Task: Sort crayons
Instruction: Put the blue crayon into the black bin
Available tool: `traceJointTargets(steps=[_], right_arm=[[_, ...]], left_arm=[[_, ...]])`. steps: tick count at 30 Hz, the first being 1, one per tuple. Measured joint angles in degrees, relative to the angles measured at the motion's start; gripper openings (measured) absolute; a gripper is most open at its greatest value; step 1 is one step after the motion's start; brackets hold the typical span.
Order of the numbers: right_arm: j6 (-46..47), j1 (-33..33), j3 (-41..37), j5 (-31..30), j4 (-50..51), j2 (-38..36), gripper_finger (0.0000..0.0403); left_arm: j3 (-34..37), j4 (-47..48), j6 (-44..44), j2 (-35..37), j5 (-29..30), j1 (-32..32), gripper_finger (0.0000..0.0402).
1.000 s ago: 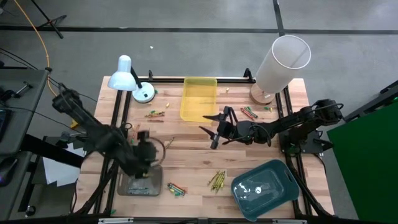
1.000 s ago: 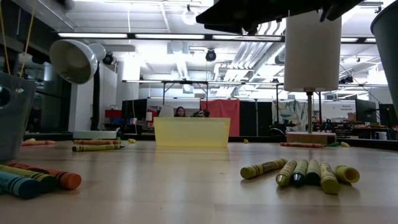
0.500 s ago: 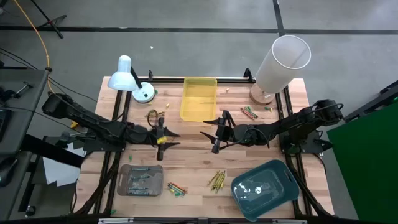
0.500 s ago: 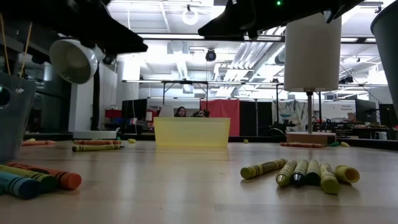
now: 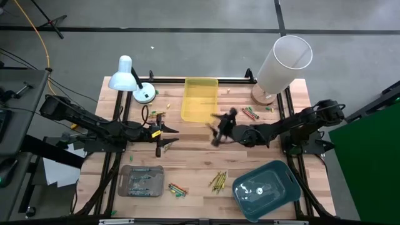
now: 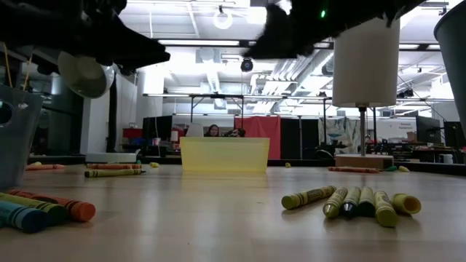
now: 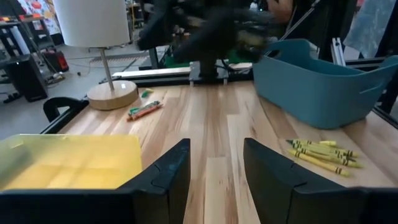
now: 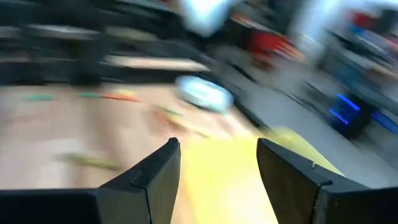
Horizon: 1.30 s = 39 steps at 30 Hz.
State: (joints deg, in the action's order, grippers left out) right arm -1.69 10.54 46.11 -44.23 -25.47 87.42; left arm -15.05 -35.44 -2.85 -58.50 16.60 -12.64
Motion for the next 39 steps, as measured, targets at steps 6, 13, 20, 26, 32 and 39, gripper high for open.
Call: traceJointTargets(steps=[6, 13, 20, 26, 32, 39], right_arm=[[35.51, -5.94, 3.02, -1.89, 39.22, -3.24, 0.0206], [62.68, -13.67, 3.63, 5.48, 72.97, -1.73, 0.0206], [69.92, -15.41, 3.65, 6.80, 79.83, 1.79, 0.0195], [71.38, -17.03, 3.65, 6.80, 82.58, 8.24, 0.0122], [66.28, -20.79, 3.65, 7.46, 81.92, 10.08, 0.0050], [61.88, -24.94, 3.65, 11.07, 79.22, 10.44, 0.0003]], left_arm=[[0.00, 0.13, 0.00, 0.00, 0.00, 0.00, 0.0133], [0.00, 0.71, 0.15, 0.00, 0.00, -0.02, 0.0133], [0.00, 1.35, 0.19, -0.02, 0.02, -0.02, 0.0133], [0.00, 2.54, 0.77, -0.02, 0.06, -0.13, 0.0133], [0.00, 3.02, -0.24, -0.02, 0.07, -0.13, 0.0133], [0.00, 3.04, -1.31, -0.02, 0.09, -0.15, 0.0133]])
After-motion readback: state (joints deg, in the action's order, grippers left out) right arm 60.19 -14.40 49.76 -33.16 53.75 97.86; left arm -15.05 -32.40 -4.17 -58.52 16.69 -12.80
